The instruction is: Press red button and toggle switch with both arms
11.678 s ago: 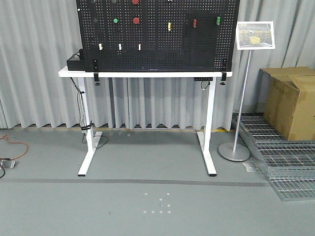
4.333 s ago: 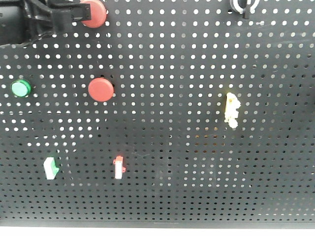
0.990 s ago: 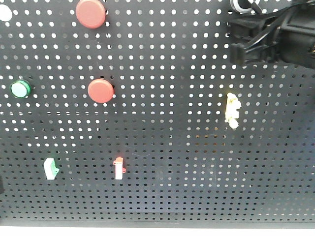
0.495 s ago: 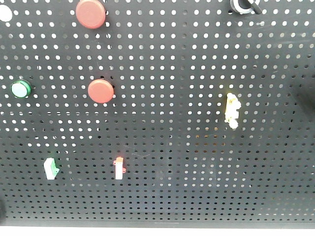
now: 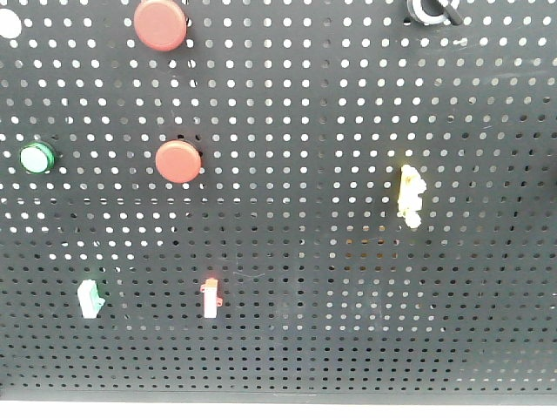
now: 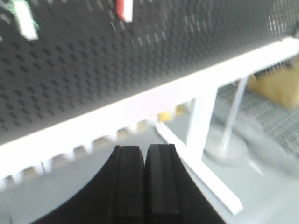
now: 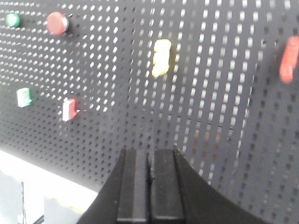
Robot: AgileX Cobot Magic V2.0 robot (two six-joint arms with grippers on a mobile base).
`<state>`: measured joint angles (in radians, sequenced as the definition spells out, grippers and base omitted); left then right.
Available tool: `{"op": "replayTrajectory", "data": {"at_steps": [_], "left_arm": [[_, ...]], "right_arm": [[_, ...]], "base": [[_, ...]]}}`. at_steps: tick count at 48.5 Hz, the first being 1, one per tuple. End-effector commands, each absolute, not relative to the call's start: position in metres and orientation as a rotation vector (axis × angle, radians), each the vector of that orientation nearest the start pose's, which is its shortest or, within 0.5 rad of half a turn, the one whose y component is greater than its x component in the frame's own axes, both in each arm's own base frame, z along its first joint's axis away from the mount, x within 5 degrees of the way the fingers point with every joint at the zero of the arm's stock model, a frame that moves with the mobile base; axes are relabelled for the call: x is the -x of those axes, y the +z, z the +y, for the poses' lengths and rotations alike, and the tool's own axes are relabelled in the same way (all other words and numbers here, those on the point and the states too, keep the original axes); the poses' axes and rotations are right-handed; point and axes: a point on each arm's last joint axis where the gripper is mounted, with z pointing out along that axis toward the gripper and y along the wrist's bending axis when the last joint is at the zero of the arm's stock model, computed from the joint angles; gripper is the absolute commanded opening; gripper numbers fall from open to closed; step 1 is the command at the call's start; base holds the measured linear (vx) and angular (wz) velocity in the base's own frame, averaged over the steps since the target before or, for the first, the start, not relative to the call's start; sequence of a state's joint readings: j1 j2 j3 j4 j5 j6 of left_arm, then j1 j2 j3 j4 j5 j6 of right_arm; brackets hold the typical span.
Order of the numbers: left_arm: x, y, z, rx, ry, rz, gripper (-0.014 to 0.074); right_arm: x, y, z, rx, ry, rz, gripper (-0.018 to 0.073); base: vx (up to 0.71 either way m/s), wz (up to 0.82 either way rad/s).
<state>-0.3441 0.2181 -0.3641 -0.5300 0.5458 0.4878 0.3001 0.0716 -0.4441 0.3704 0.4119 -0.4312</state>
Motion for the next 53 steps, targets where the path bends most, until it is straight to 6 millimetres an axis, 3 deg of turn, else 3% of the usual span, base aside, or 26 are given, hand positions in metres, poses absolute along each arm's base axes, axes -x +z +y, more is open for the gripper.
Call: {"op": "replayTrajectory", "data": {"at_steps": [1, 30, 36, 42, 53], "left_arm": [[-0.044, 0.293, -0.040, -0.461, -0.484, 1.678, 0.0001], [-0.044, 0.286, -0.041, -0.488, -0.495, 1.722, 0.0001], [-0.046, 0.277, -0.033, -0.517, -0.315, 1.678, 0.0001], [-0.048, 0.262, -0.022, -0.394, -0.199, 1.578, 0.0001], [-0.054, 0.207, -0.008, -0.109, -0.108, 1.506, 0.0001]], "right_arm": [[-0.023, 0.329, 0.018, 0.365, 0.263, 1.388, -0.0003], [-0.023, 0.325, 0.020, 0.390, 0.276, 1.434, -0.0003], [-0.023, 0.325, 0.020, 0.390, 0.276, 1.434, -0.0003], [-0.023, 0.325, 0.020, 0.390, 0.276, 1.434, -0.0003], [-0.023, 0.325, 0.020, 0.391, 0.276, 1.435, -0.0003]], "base": [[0.00, 0.00], [0.00, 0.00], [0.00, 0.00], [0.00, 0.00], [0.00, 0.00]]}}
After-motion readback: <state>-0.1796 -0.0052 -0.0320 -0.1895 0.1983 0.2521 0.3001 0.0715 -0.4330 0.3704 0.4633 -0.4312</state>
